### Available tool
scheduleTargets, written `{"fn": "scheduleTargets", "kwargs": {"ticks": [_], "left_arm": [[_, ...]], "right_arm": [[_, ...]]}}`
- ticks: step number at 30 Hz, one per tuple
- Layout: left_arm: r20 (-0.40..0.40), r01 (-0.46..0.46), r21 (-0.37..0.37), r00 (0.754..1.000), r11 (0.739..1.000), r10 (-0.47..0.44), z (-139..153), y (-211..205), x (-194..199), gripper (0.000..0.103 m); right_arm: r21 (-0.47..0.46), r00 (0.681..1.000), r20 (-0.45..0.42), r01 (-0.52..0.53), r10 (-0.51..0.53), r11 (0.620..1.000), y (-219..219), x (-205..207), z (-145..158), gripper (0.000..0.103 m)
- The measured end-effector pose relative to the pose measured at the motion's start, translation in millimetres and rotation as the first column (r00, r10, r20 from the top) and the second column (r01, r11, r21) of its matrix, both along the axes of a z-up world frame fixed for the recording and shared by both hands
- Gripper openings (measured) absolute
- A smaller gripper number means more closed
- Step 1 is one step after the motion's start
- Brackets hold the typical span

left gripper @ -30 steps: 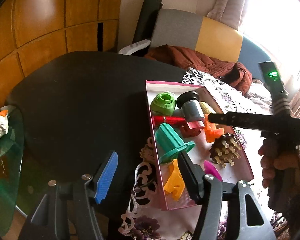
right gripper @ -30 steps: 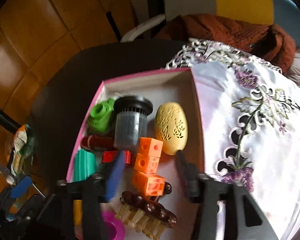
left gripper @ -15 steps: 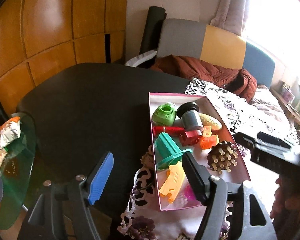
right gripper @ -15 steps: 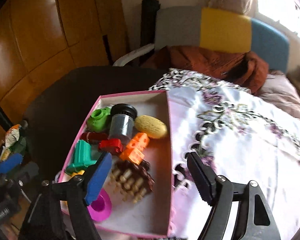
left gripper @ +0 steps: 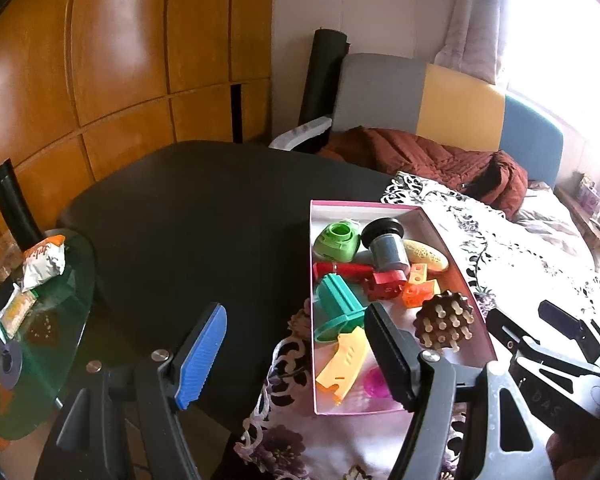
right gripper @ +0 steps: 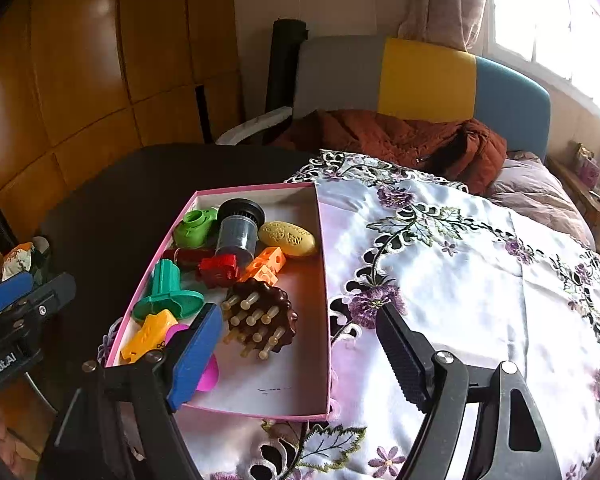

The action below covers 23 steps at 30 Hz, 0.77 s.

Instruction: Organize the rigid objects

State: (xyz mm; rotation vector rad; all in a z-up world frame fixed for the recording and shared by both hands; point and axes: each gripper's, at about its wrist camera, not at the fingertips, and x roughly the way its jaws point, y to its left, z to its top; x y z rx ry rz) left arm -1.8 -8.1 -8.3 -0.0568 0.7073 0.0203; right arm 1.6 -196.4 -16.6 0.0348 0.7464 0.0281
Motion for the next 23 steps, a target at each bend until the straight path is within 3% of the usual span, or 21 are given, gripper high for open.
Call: {"fn": "scheduleTargets", "kwargs": {"ticks": [13, 17, 23], "left_arm": [[0.019, 0.009, -0.006, 1.0, 1.0, -0.009, 1.9, -1.3, -2.6, 0.072], [0.059, -0.005, 0.002, 0.998, 1.0, 0.005, 4.4, 1.2, -5.2, 0.06], [0.063, -0.003, -0.002, 0.998, 1.0, 0.003, 4.2, 3.1, -4.0, 0.06]], "right_arm": [[-0.006, 1.0, 0.016, 0.012, -0.012, 1.0, 0.3, -3.7, 2.5, 0.084], [-0.006, 1.0, 0.013, 0.012, -0.012, 1.0, 0.8, -3.0, 1.3, 0.084], [-0.009, 1.0, 0.011, 0.002, -0.002, 1.0, 4.5, -2.5, -0.6, 0.084]]}}
